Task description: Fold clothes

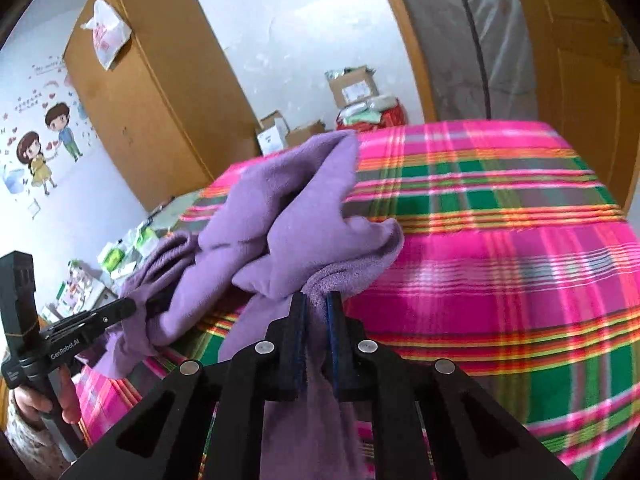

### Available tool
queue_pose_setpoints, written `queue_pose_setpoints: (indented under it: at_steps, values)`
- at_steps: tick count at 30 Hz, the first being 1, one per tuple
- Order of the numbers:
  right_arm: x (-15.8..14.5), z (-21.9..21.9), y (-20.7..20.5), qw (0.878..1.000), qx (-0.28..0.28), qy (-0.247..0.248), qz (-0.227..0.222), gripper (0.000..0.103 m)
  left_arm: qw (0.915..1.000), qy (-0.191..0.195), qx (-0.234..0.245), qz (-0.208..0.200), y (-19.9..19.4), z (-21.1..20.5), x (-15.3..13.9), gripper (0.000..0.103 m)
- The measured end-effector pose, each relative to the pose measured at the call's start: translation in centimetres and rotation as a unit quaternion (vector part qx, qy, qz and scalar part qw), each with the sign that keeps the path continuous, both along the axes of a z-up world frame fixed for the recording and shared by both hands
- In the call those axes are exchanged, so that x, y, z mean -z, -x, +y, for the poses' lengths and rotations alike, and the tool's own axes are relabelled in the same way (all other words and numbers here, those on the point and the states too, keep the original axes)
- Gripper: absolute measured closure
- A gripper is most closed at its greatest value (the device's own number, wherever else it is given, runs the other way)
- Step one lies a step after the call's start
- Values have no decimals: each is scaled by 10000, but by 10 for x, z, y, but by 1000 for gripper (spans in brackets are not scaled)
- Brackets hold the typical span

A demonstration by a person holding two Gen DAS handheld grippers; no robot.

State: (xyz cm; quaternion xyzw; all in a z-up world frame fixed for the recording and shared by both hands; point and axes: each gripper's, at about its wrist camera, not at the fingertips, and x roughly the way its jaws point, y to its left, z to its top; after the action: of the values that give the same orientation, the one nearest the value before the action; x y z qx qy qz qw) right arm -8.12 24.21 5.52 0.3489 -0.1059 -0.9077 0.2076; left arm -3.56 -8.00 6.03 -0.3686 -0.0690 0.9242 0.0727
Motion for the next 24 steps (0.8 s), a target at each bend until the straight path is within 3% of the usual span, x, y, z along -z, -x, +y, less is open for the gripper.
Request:
queue_pose_setpoints:
  at_steps: [15,21,24]
  values:
    - [-50,95,-35,9898,1283,-170,602,96,9940,-756,195,763,-28,0,-50,98]
    - [-40,118,-46,9870,1528,-342,377,96,9910,-918,53,968,-34,-13,-68,98]
    - [-33,126,-46,9851,1663,-305,311,96,9913,-747,-26,1085,-36,-14,-71,102]
